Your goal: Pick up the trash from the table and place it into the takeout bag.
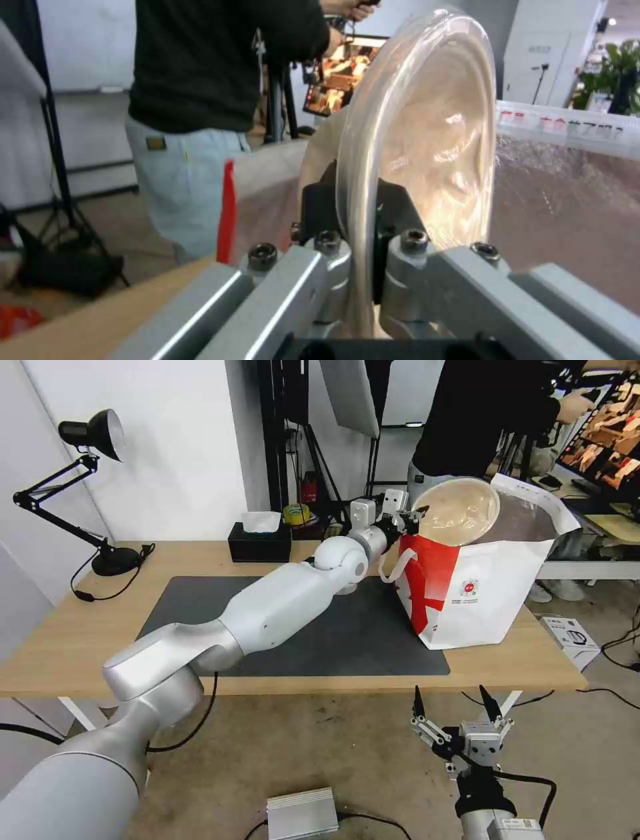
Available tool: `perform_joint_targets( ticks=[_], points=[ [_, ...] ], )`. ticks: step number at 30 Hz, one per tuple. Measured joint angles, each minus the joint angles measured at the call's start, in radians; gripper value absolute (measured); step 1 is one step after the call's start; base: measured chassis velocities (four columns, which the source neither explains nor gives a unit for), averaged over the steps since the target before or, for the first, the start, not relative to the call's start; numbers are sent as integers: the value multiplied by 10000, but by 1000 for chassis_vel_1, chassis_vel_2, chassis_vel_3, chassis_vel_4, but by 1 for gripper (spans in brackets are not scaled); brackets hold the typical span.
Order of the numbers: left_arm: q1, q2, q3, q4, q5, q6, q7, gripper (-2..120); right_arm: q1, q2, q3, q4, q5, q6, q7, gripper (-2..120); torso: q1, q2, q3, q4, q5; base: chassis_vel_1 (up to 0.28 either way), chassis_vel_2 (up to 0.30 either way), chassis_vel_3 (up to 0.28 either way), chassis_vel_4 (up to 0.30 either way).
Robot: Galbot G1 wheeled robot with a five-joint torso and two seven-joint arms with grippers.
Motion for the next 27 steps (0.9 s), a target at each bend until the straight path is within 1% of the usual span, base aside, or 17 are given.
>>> perform_joint_targets(
  ticks=[3, 5, 6, 8, 9, 10, 11, 14, 15, 16, 17, 18, 20, 22, 23, 27],
  points=[
    [-65, 112, 65, -78, 156, -84, 83, 1, 0, 0, 0, 0, 0, 0, 0, 100, 0, 0, 0, 1, 0, 0, 0, 0, 0],
    [-110, 206, 104, -213, 274, -167, 109, 9, 0, 0, 0, 0, 0, 0, 0, 100, 0, 0, 0, 2, -1, 0, 0, 0, 0],
    [-110, 206, 104, -213, 274, -167, 109, 9, 0, 0, 0, 0, 0, 0, 0, 100, 0, 0, 0, 2, -1, 0, 0, 0, 0],
    [-118, 244, 138, -308, 485, -261, 126, 17, 0, 0, 0, 0, 0, 0, 0, 100, -1, 0, 0, 0, 0, 0, 0, 0, 0],
    [-125, 256, 163, -324, 611, -307, 140, 24, 0, 0, 0, 0, 0, 0, 0, 100, -1, 0, 0, -1, 0, 0, 0, 0, 0],
    [-134, 265, 195, -334, 704, -341, 158, 27, 0, 0, 0, 0, 0, 0, 0, 100, -1, -1, 0, -1, 0, 0, 0, 0, 0],
    [-134, 265, 195, -334, 704, -341, 158, 27, 0, 0, 0, 0, 0, 0, 0, 100, -1, -1, 0, -1, 0, 0, 0, 0, 0],
    [-137, 268, 249, -336, 850, -496, 186, 41, 0, 0, 0, 0, 0, 0, 0, 100, -1, 0, 0, 0, -1, 0, 0, 0, 0],
    [-137, 268, 249, -336, 850, -496, 186, 41, 0, 0, 0, 0, 0, 0, 0, 100, -1, 0, 0, 0, -1, 0, 0, 0, 0],
    [-137, 265, 255, -333, 874, -592, 207, 46, 0, 0, 0, 0, 0, 0, 0, 100, -1, 0, 0, 0, 0, 0, 0, 0, 0],
    [-137, 265, 261, -327, 883, -632, 217, 53, 0, 0, 0, 0, 0, 0, 0, 100, -2, -1, 0, 0, 0, 0, 0, 0, 0],
    [-137, 265, 261, -327, 883, -632, 217, 53, 0, 0, 0, 0, 0, 0, 0, 100, -2, -1, 0, 0, 0, 0, 0, 0, 0],
    [-136, 268, 261, -324, 883, -654, 230, 59, 0, 0, 0, 0, 0, 0, 0, 100, -1, 0, 0, 0, 0, 0, 0, 0, 0],
    [-130, 292, 261, -339, 876, -664, 234, 70, 0, 0, 0, 0, 0, 0, 0, 100, -1, 0, 0, 1, 0, 0, 0, 0, 0],
    [-130, 292, 261, -339, 876, -664, 234, 70, 0, 0, 0, 0, 0, 0, 0, 100, -1, 0, 0, 1, 0, 0, 0, 0, 0],
    [-140, 310, 248, -445, 855, -664, 238, 89, 0, 0, 0, 0, 0, 0, 0, 100, -1, -1, 0, 0, -1, 0, 0, 0, 0]
  ],
)
